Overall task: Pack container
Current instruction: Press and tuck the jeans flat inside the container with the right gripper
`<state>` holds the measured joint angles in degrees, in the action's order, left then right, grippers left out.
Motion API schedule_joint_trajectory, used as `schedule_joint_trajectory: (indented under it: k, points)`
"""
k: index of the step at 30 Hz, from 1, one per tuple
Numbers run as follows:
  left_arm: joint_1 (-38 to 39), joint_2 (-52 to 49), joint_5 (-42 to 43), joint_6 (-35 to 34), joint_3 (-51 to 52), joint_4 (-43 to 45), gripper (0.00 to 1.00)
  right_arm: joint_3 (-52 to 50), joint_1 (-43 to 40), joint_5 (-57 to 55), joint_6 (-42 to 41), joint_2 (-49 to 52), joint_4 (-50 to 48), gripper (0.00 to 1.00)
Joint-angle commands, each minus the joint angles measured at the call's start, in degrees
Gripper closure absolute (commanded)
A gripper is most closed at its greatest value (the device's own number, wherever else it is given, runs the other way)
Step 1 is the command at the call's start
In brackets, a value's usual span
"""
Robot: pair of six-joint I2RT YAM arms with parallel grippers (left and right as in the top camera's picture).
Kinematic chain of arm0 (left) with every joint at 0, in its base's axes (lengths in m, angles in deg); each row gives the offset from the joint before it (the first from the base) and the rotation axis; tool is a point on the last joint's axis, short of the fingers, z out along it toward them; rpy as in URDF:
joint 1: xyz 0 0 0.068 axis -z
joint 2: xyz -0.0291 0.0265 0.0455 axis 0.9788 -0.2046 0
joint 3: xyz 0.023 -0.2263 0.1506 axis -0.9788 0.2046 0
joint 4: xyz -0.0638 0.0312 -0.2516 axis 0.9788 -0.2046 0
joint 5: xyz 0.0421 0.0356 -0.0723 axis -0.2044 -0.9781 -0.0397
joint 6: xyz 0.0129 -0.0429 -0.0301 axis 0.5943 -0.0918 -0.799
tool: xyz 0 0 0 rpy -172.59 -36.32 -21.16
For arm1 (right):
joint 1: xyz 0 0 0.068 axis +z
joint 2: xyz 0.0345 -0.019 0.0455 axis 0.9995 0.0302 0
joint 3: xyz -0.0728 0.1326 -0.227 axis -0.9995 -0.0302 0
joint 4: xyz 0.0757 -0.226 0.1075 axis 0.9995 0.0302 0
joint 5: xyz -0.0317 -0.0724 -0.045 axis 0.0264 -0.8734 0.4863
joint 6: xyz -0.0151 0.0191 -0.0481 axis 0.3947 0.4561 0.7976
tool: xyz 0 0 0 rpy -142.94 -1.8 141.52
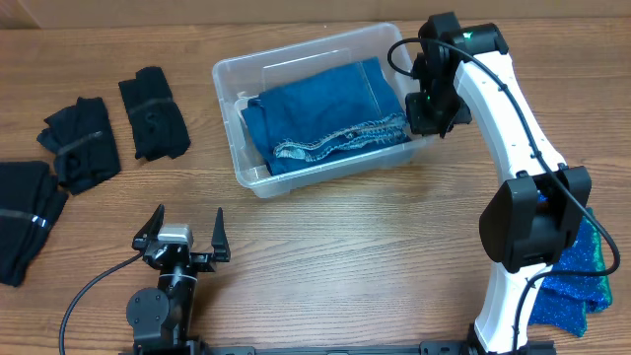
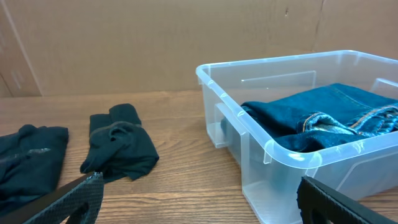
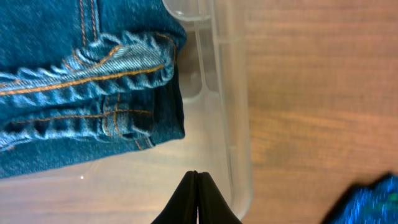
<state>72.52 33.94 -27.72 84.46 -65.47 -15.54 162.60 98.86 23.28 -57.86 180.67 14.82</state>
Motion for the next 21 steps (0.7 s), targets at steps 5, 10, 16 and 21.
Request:
schedule_joint_trajectory:
  k: [5, 10, 16, 21]
  points:
    - [-0.4, 0.6, -0.4, 1.1, 0.2, -0.1, 0.00, 0.7, 0.8, 3.2, -5.2, -0.7, 7.8, 0.96]
    - [-0.4, 0.6, -0.4, 1.1, 0.2, -0.1, 0.00, 0.7, 3.7, 4.6, -8.1, -0.7, 9.9, 0.96]
    - [-0.4, 0.6, -0.4, 1.1, 0.2, -0.1, 0.00, 0.7, 8.8, 6.1, -9.2, -0.7, 9.9, 0.96]
    - [-0.4, 0.6, -0.4, 1.1, 0.2, -0.1, 0.00, 0.7, 11.1, 6.6, -10.8, -0.7, 9.9, 0.96]
